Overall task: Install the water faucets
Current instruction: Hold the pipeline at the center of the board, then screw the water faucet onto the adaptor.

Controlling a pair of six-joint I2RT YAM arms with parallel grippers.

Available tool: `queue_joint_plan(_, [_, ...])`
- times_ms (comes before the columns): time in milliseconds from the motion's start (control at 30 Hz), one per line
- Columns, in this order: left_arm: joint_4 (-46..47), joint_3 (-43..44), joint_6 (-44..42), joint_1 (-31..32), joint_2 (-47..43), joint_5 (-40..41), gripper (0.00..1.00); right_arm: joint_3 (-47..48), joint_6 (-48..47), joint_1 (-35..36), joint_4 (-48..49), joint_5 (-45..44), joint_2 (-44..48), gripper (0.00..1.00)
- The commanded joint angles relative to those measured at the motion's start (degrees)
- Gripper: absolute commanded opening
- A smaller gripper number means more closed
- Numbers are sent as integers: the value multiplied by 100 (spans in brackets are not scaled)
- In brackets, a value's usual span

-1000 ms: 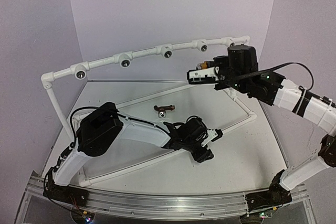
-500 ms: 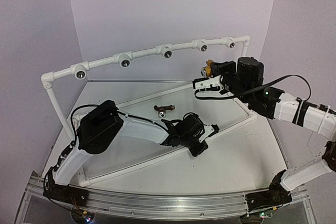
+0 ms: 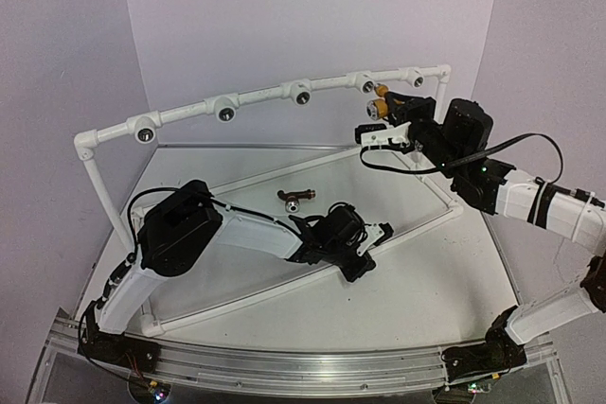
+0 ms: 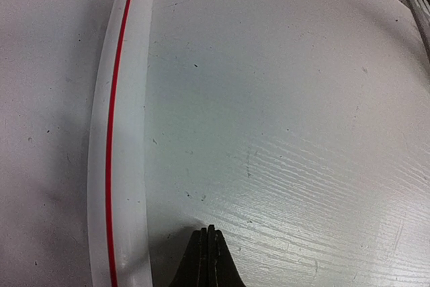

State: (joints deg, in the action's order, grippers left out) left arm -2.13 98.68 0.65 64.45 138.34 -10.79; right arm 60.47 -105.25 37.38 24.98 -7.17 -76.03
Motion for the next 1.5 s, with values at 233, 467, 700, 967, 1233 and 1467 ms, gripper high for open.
queue_joint_plan(233, [-1049,-278,84,-15,307,-199,0,212,490,6,483,286,-18,0])
queue_joint_plan(467, [-1061,-296,53,7,286,-203,0,369,519,6,482,255,-257,0])
queue_joint_plan(700, [-1061,-320,31,15,269,-204,0,512,527,-2,609,122,-403,0])
queue_joint_plan(967, [-1061,-313,15,33,275,-185,0,614,497,-12,710,10,-456,0])
queue_joint_plan(1233, [-1061,-322,-4,42,270,-184,0,607,405,-20,716,37,-587,0])
queue_joint_plan(1467, [-1068,-315,-21,66,270,-178,0,764,897,-20,615,-17,-702,0])
